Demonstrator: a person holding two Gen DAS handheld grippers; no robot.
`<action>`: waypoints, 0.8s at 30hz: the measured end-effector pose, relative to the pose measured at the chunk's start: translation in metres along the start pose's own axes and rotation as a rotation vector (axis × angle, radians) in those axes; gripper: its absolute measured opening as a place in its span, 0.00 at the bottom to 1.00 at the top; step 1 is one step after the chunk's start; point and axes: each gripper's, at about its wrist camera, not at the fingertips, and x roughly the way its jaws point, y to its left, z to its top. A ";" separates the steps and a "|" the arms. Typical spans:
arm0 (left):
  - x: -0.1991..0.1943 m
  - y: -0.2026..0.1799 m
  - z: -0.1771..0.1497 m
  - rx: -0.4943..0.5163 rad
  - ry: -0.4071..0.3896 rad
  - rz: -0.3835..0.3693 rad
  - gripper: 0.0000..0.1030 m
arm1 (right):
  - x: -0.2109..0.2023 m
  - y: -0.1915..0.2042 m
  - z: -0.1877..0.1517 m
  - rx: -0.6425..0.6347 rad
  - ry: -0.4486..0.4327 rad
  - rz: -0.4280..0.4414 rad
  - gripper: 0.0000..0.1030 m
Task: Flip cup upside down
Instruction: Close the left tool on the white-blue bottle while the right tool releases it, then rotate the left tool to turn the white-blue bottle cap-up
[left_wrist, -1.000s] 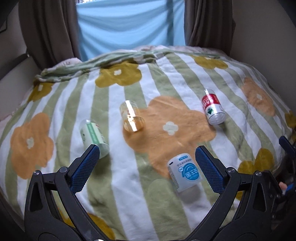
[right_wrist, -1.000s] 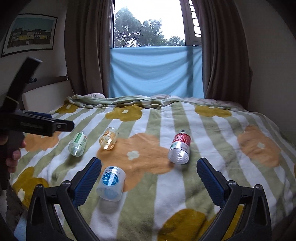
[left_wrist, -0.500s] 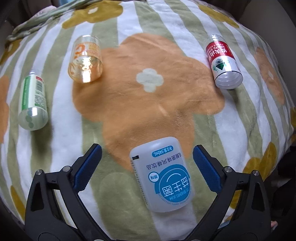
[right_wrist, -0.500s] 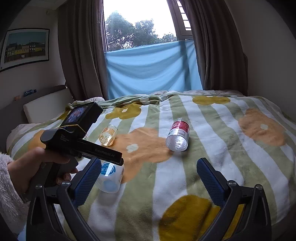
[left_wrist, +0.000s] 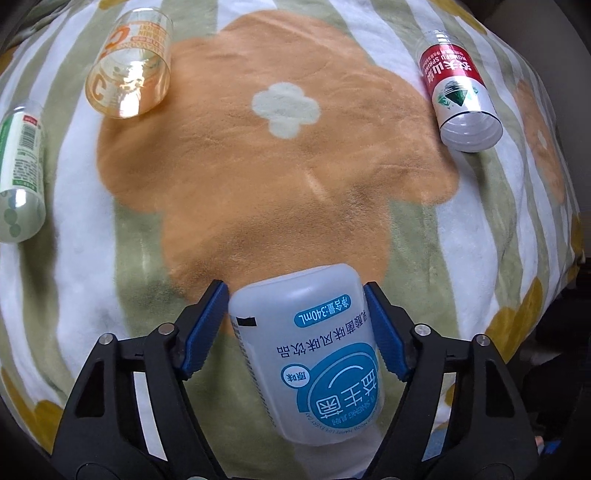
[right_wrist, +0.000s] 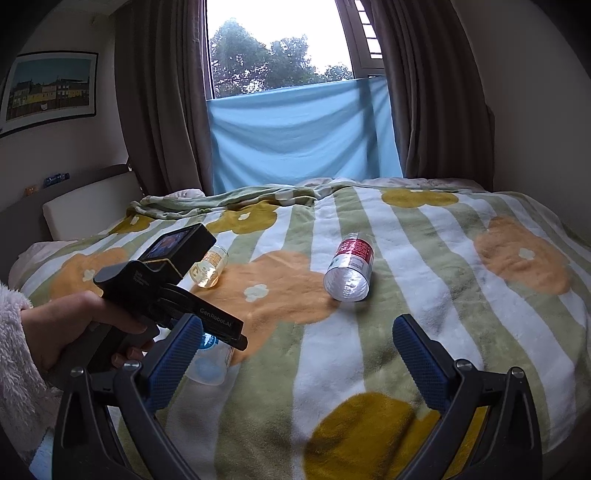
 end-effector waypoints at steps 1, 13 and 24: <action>0.000 0.000 0.000 -0.003 0.003 -0.013 0.62 | 0.000 0.000 0.000 -0.001 0.000 -0.001 1.00; -0.079 -0.005 -0.034 0.096 -0.573 -0.028 0.61 | -0.001 0.002 0.007 -0.004 -0.027 -0.009 1.00; -0.043 -0.014 -0.055 0.124 -0.729 0.079 0.61 | -0.001 0.007 -0.006 -0.020 0.002 -0.004 1.00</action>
